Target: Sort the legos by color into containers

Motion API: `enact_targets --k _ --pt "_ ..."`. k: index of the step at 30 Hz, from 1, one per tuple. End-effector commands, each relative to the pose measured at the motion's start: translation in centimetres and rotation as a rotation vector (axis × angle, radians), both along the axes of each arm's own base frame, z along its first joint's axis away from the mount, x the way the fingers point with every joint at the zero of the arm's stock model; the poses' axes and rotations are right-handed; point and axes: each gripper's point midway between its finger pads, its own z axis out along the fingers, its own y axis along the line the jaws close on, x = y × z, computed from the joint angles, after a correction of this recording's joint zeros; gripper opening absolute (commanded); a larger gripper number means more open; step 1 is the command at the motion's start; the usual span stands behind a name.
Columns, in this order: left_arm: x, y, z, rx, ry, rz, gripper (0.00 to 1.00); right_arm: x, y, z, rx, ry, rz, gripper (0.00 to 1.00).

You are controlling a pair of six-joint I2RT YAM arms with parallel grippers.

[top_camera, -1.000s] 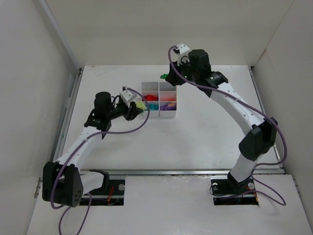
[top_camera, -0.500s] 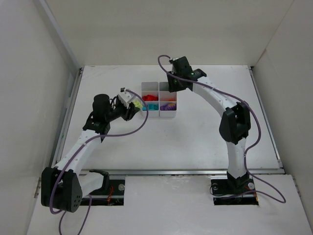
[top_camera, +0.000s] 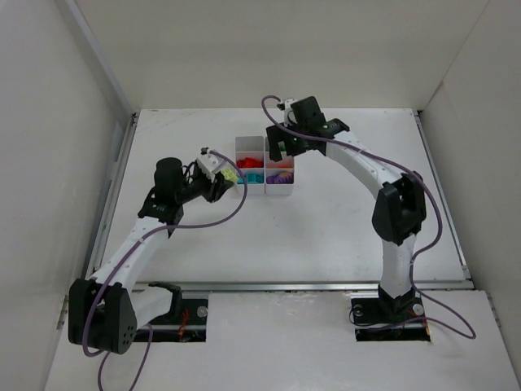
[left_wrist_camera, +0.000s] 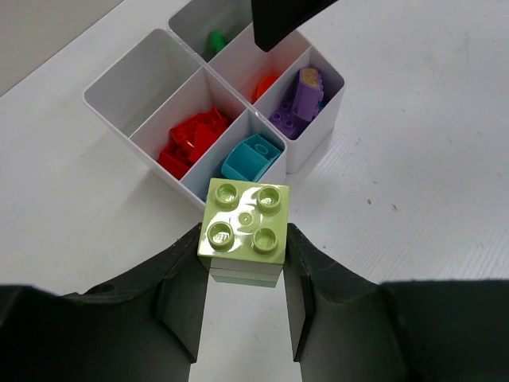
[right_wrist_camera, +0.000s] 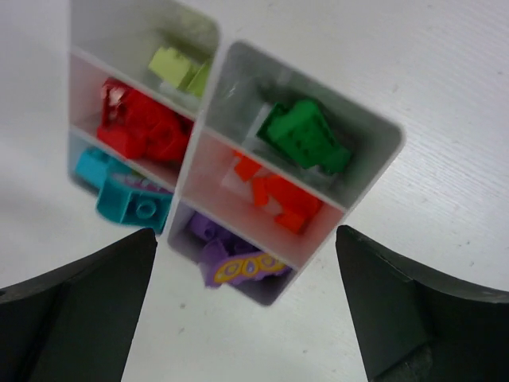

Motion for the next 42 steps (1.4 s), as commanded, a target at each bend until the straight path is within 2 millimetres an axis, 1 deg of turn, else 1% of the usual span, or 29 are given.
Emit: enact_targets --k 1,2,3,4,5,6,8,9,10,12,15,17,18,22,24,25,26,29,31,32,33,34,35,36,37,39,40,41,42 --pt "-0.2 -0.9 3.5 -0.043 -0.100 -0.058 0.00 -1.5 1.5 9.1 0.123 -0.242 0.205 1.00" --pt "-0.1 -1.1 3.8 -0.046 -0.101 -0.069 0.00 -2.8 1.6 10.9 0.149 -0.298 0.265 1.00" --pt "-0.5 -1.4 3.8 -0.053 -0.099 -0.094 0.00 -4.4 2.4 11.9 0.175 -0.345 0.395 1.00" --pt "-0.4 -1.7 4.4 -0.066 -0.106 -0.110 0.00 -5.4 2.5 12.6 0.188 -0.379 0.450 1.00" --pt "-0.5 -2.0 5.3 -0.075 -0.122 -0.132 0.00 -6.6 3.1 12.1 0.198 -0.400 0.511 1.00" --pt "-0.7 -2.3 5.9 -0.084 -0.139 -0.160 0.00 -8.4 3.5 13.5 0.193 -0.481 0.607 1.00" --pt "-1.6 -3.4 6.5 -0.109 -0.142 -0.255 0.00 -11.6 5.0 13.4 0.239 -0.516 0.766 1.00" --pt "-1.9 -3.8 7.6 -0.124 -0.163 -0.286 0.00 -12.7 5.3 12.7 0.245 -0.531 0.809 1.00" --pt "-2.6 -4.4 7.9 -0.137 -0.160 -0.347 0.00 -13.3 5.6 11.9 0.232 -0.541 0.853 1.00" --pt "-3.3 -4.8 9.6 -0.151 -0.199 -0.406 0.00 -14.4 6.6 12.0 0.234 -0.573 0.895 1.00" --pt "-4.5 -5.6 10.3 -0.175 -0.197 -0.511 0.00 -15.5 7.8 11.8 0.261 -0.587 0.954 1.00" --pt "-5.2 -5.9 11.4 -0.194 -0.218 -0.559 0.00 -15.4 8.9 12.1 0.274 -0.602 0.964 1.00" --pt "-5.3 -6.0 11.3 -0.202 -0.207 -0.573 0.00 -14.8 9.0 12.1 0.266 -0.600 0.941 0.99" --pt "-6.4 -6.2 12.2 -0.215 -0.214 -0.637 0.00 -13.6 10.1 13.8 0.285 -0.624 0.904 0.97" --pt "-6.5 -6.3 12.6 -0.220 -0.228 -0.647 0.00 -13.9 10.9 13.9 0.323 -0.614 0.945 0.96" --pt "-6.6 -6.3 12.7 -0.232 -0.212 -0.645 0.00 -14.8 11.1 14.3 0.361 -0.608 0.986 0.95" --pt "-6.8 -6.3 12.7 -0.233 -0.211 -0.657 0.00 -15.1 11.3 15.0 0.381 -0.619 1.001 0.93" --pt "-7.0 -6.4 12.7 -0.237 -0.201 -0.665 0.00 -15.5 11.5 15.2 0.405 -0.624 1.023 0.92" --pt "-7.2 -6.3 13.2 -0.239 -0.219 -0.667 0.00 -15.7 11.5 15.5 0.419 -0.637 1.026 0.86" --pt "-7.3 -6.3 12.9 -0.245 -0.199 -0.664 0.00 -15.8 11.4 14.9 0.421 -0.617 1.023 0.84" --pt "-7.3 -6.3 13.0 -0.244 -0.208 -0.665 0.00 -16.1 11.5 15.8 0.438 -0.639 1.032 0.80" --pt "-7.3 -6.4 13.0 -0.249 -0.195 -0.664 0.00 -15.8 11.1 15.6 0.450 -0.614 1.007 0.71" --pt "-7.1 -6.4 13.1 -0.253 -0.207 -0.655 0.00 -16.0 11.2 15.8 0.468 -0.603 1.010 0.65" --pt "-6.9 -6.4 13.3 -0.260 -0.205 -0.641 0.00 -15.2 10.5 15.8 0.469 -0.590 0.981 0.60" --pt "-7.0 -6.4 13.5 -0.271 -0.191 -0.640 0.00 -15.2 10.7 15.6 0.482 -0.574 0.986 0.57" --pt "-6.6 -6.4 14.1 -0.280 -0.207 -0.614 0.00 -14.7 9.9 16.0 0.515 -0.547 0.964 0.63" --pt "-6.5 -6.3 14.2 -0.286 -0.207 -0.603 0.00 -14.0 9.3 15.5 0.526 -0.549 0.947 0.71" --pt "-6.5 -6.3 14.7 -0.293 -0.217 -0.591 0.00 -14.4 8.7 16.4 0.555 -0.547 0.932 0.81" --pt "-6.2 -6.2 15.2 -0.308 -0.217 -0.569 0.00 -14.4 8.3 16.6 0.569 -0.558 0.928 0.83"
